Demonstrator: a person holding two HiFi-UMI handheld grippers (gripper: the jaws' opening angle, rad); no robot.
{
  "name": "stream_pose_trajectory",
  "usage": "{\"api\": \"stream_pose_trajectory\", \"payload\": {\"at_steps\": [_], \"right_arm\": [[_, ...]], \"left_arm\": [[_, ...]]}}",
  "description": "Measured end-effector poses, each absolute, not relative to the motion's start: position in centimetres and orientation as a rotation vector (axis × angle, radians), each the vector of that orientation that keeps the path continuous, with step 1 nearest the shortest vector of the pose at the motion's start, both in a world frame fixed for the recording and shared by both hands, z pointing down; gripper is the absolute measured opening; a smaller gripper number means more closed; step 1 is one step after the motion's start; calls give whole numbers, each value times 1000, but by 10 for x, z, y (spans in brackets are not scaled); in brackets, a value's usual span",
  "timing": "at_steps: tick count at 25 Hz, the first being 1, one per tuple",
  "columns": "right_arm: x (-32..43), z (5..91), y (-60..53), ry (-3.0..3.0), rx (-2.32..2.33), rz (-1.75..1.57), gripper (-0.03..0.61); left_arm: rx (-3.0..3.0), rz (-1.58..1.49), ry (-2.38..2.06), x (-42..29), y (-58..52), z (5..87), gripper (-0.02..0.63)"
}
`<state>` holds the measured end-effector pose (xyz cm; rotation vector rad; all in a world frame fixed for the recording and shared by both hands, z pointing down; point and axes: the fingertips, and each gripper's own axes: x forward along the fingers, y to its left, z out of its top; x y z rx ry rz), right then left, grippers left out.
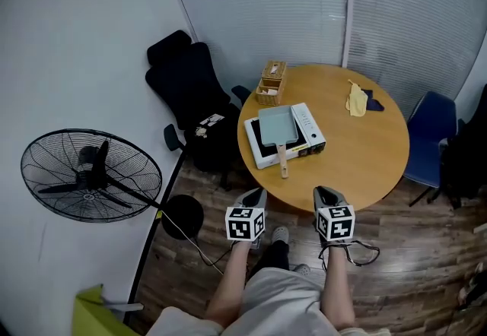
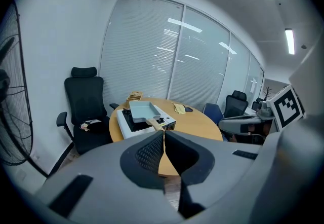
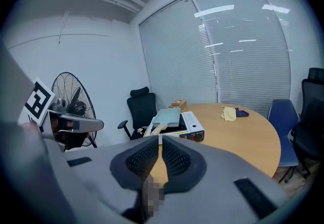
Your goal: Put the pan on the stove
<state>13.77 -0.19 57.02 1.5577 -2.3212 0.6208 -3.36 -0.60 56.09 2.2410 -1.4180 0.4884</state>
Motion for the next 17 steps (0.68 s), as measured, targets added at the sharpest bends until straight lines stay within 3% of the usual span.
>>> {"api": "stream_pose_trajectory", "payload": {"at_steps": [17], "right_arm": [[141,568,0,-2315,1545,578,35]], "left_arm": [[2233,476,-1397,-37,1,567,31]]}}
